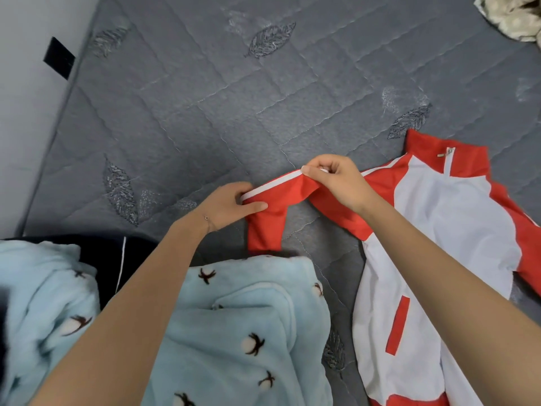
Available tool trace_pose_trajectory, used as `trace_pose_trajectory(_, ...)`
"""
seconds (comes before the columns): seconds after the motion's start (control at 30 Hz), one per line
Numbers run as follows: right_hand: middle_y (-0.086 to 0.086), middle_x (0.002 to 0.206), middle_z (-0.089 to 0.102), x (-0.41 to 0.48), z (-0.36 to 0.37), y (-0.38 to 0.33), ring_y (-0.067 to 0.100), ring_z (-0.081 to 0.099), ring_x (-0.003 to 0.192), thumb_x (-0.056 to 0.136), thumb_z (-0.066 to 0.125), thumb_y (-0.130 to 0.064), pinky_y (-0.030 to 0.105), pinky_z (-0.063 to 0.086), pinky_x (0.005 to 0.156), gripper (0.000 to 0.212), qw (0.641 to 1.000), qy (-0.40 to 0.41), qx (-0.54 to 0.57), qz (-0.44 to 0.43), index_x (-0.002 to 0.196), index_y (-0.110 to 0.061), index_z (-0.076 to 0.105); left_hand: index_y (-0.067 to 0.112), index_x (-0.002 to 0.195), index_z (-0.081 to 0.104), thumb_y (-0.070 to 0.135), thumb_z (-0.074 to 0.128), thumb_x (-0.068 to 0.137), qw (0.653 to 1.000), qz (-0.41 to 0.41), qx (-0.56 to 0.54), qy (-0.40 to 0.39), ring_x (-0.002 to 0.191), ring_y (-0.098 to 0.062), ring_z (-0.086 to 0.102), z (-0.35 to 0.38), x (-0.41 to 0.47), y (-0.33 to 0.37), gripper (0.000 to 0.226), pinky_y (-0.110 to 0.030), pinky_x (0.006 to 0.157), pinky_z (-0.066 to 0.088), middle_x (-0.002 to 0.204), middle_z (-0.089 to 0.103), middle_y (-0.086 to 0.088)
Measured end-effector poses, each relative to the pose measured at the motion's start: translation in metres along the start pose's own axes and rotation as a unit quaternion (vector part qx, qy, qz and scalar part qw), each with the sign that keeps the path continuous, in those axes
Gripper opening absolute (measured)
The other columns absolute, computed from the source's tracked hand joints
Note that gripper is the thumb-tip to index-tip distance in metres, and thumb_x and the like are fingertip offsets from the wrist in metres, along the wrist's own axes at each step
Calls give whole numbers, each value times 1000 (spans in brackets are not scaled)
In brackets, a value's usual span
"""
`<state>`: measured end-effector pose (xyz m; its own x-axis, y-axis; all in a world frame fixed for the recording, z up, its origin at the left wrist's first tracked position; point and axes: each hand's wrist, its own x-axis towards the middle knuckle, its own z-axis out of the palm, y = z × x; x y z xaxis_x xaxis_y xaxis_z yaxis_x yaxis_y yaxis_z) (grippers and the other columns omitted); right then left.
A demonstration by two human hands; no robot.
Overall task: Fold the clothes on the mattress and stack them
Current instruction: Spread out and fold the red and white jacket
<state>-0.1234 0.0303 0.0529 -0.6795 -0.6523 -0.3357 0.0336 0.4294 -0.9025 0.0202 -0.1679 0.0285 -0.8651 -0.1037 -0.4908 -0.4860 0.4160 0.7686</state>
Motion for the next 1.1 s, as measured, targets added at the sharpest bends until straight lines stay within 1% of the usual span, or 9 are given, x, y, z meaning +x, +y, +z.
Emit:
trace_pose_trajectory(0.13, -27, 54, 55, 3, 4, 6, -11, 49, 56, 93, 64, -8, 4, 34, 63, 25, 999, 35, -3, 19, 71, -21, 62, 19, 61, 39, 27, 64, 92, 995, 42, -34, 79, 62, -11, 32, -14, -9, 2, 41, -31, 60, 27, 62, 34, 4)
trace_pose_trajectory(0.23, -27, 52, 54, 4, 9, 10, -10, 49, 54, 92, 65, -8, 4, 34, 61, 25, 999, 38, -4, 26, 71, -21, 62, 9, 66, 51, 24, 65, 92, 992, 39, -27, 120, 61, -12, 41, -25, -12, 0, 33, -34, 62, 36, 61, 46, -3)
trace_pose_trajectory(0.37, -24, 50, 52, 10, 16, 9, -7, 46, 53, 92, 67, -13, 6, 33, 60, 24, 999, 7, -13, 37, 70, -22, 64, 23, 66, 62, 37, 67, 88, 977, 33, 23, 208, 68, -9, 56, -41, -14, -13, 26, -31, 68, 44, 66, 61, 11)
trace_pose_trajectory(0.43, -22, 59, 59, 15, 25, 7, -6, 52, 61, 91, 68, -17, 11, 39, 65, 20, 999, 14, -34, 31, 72, -23, 67, 28, 68, 63, 46, 65, 86, 963, 12, 75, 259, 72, -7, 58, -47, -10, -21, 25, -29, 70, 45, 69, 62, 16)
trace_pose_trajectory(0.5, -13, 80, 69, 22, 35, 7, 5, 62, 82, 90, 70, -23, 25, 46, 80, 10, 994, 52, -98, 14, 79, -22, 71, 31, 74, 65, 48, 63, 87, 946, -1, 148, 289, 81, -10, 58, -48, -2, -28, 21, -33, 77, 45, 77, 61, 17)
trace_pose_trajectory(0.57, -4, 101, 70, 27, 45, 10, 19, 60, 103, 90, 69, -30, 37, 42, 94, 12, 972, 76, -222, 4, 97, -21, 74, 26, 90, 69, 42, 62, 90, 936, -11, 194, 293, 100, -20, 56, -45, 9, -38, 18, -40, 91, 37, 96, 62, 7)
trace_pose_trajectory(0.7, -3, 129, 56, 29, 55, 20, 22, 42, 124, 90, 63, -46, 36, 28, 102, 43, 929, 80, -362, 3, 129, -29, 61, 28, 134, 54, 40, 57, 94, 932, -47, 234, 272, 140, -23, 31, -30, 21, -50, 42, -46, 116, 12, 147, 43, -1)
trace_pose_trajectory(0.8, -2, 139, 51, 20, 54, 28, 22, 38, 132, 90, 61, -50, 38, 25, 109, 52, 915, 91, -394, -9, 138, -29, 54, 30, 143, 44, 43, 54, 95, 930, -30, 258, 261, 147, -23, 20, -15, 22, -44, 50, -50, 118, 2, 155, 33, -2)
trace_pose_trajectory(1.1, 3, 153, 39, -18, 16, 46, 25, 27, 144, 92, 55, -53, 42, 17, 118, 61, 889, 104, -447, -9, 146, -28, 43, 31, 148, 35, 51, 50, 93, 910, 12, 333, 249, 149, -25, 13, 32, 28, 1, 60, -54, 117, 0, 159, 26, -2)
